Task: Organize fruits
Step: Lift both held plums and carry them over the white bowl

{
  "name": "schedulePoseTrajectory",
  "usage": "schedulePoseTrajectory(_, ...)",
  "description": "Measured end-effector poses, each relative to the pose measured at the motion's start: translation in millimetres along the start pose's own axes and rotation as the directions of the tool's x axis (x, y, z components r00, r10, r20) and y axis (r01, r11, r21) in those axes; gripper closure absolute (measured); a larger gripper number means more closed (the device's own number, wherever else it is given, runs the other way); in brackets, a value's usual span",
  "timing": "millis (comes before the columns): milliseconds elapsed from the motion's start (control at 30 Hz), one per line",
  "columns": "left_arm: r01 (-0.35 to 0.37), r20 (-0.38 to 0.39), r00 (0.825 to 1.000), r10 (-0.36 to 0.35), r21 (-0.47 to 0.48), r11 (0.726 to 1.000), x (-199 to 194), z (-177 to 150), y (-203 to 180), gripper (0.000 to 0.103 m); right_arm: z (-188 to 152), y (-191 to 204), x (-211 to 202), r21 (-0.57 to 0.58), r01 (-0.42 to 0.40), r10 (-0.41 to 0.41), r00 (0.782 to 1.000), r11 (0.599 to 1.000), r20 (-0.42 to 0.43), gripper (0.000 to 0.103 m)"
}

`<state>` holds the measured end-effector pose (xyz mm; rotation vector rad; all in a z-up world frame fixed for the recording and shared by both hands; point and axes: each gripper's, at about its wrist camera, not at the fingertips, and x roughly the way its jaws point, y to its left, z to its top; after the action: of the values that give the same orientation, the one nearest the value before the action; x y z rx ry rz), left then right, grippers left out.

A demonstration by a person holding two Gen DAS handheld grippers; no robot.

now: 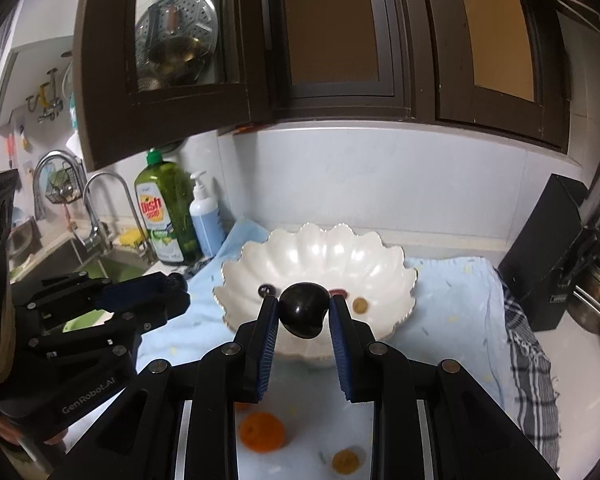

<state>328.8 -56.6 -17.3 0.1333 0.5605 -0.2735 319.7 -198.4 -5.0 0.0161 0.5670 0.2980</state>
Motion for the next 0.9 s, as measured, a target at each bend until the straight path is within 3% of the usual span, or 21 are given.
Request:
schedulePoseTrajectory(233,-0.003,-0.016,1.0,0.003,-0.009,1.0,24,19,4,0.081,14,-13,16,0.021,0.006,-0.006,1.0,1.0,0.009,0.076)
schedulePoseTrajectory(433,-0.016,-0.051,0.999,0.016,-0.004,1.0,54,32,6,0.081,21,-31,45,0.065,0.009,-0.007,0.999,0.998,-0.033,0.075)
schedulePoseTrajectory(900,-0.037,-0.227,0.973,0.032,-0.018,0.999,135,25,19,0.081,17,-53,116,0.07,0.053,-0.04,0.984,0.996,-0.176,0.075)
